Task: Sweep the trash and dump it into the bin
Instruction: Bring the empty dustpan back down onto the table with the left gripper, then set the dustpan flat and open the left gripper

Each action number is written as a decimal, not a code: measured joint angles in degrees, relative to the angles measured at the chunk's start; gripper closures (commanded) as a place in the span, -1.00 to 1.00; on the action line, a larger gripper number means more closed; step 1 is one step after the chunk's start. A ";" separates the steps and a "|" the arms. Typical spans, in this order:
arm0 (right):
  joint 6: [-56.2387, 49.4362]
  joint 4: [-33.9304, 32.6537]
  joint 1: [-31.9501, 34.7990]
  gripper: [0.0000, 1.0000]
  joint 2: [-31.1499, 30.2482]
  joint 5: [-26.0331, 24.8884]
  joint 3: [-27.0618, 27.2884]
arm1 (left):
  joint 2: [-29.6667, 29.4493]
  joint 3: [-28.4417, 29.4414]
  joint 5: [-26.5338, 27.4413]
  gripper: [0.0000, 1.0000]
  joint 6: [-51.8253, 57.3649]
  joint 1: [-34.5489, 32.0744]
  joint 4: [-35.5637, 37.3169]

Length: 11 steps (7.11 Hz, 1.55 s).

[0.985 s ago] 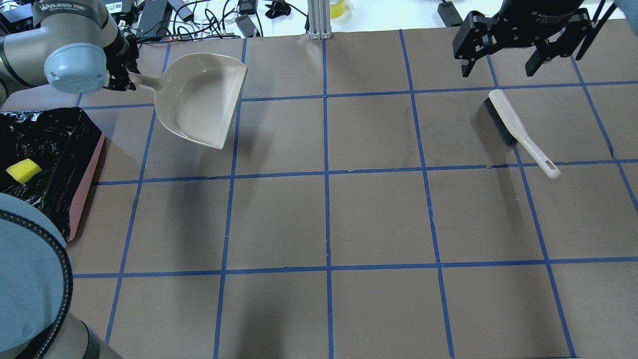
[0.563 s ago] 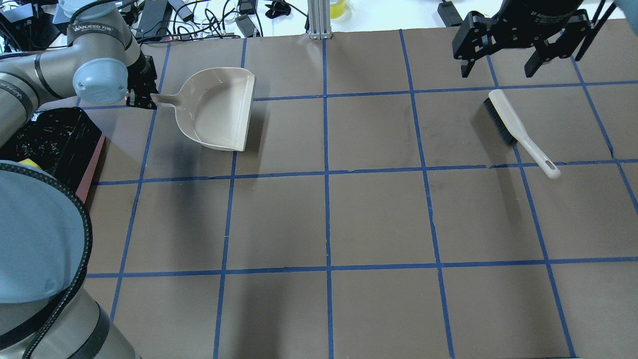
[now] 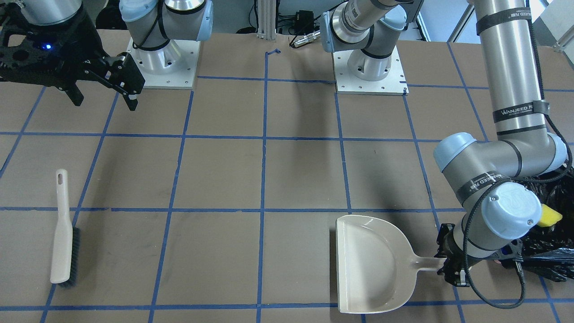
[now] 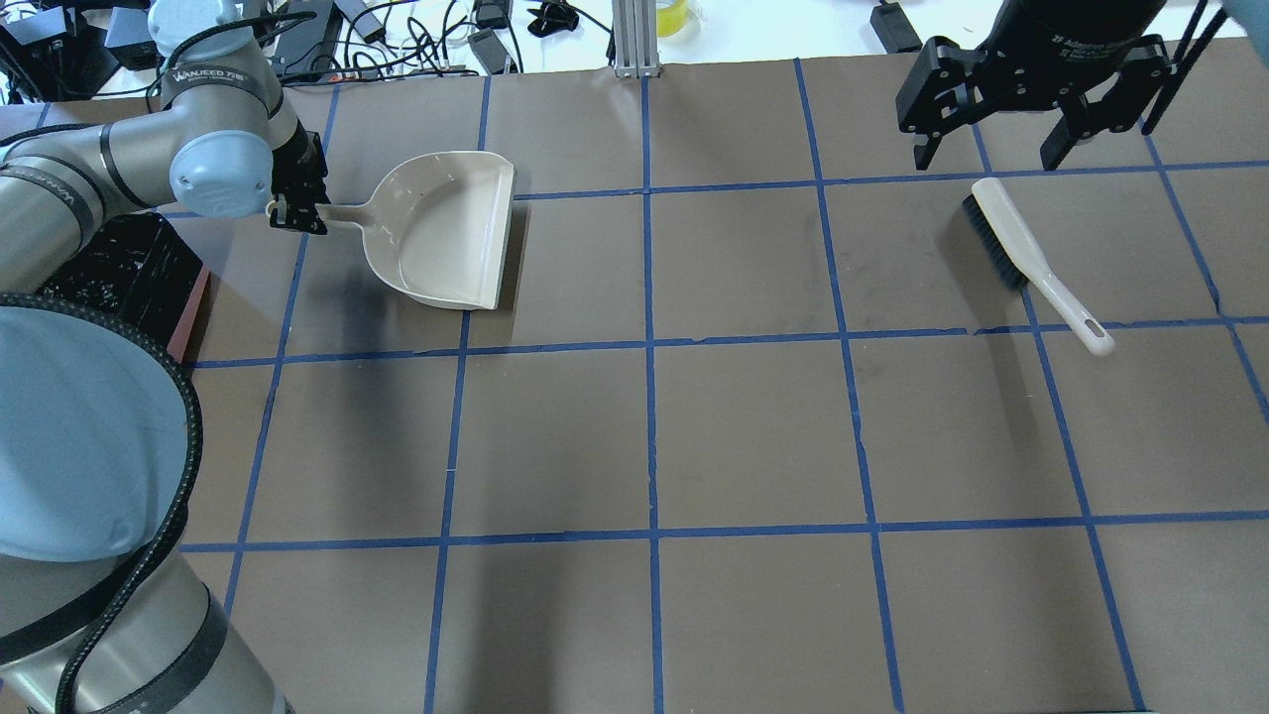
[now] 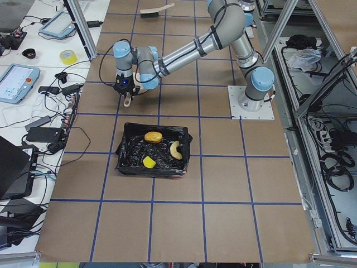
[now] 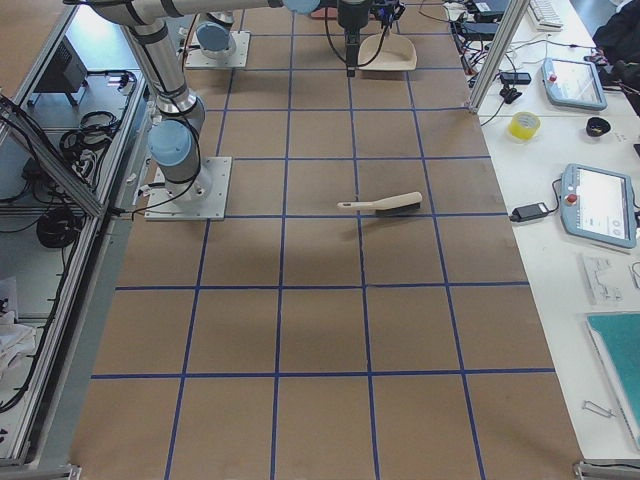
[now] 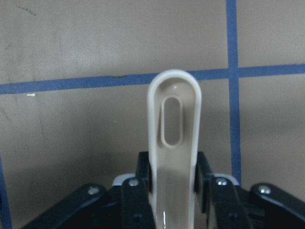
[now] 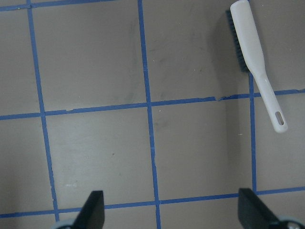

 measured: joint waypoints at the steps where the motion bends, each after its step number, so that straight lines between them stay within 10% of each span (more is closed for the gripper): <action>1: 0.29 0.41 -0.08 -1.00 -0.05 -0.10 0.04 | -0.07 -0.16 -0.01 1.00 -1.56 -0.54 -0.02; 7: 0.36 2.00 -0.26 -1.00 -0.19 -0.16 0.11 | -1.64 0.56 0.58 1.00 2.96 -1.86 1.98; 11: 0.30 5.58 0.17 -1.00 -0.38 0.01 1.26 | -1.96 0.58 0.83 0.34 -1.17 -1.83 1.79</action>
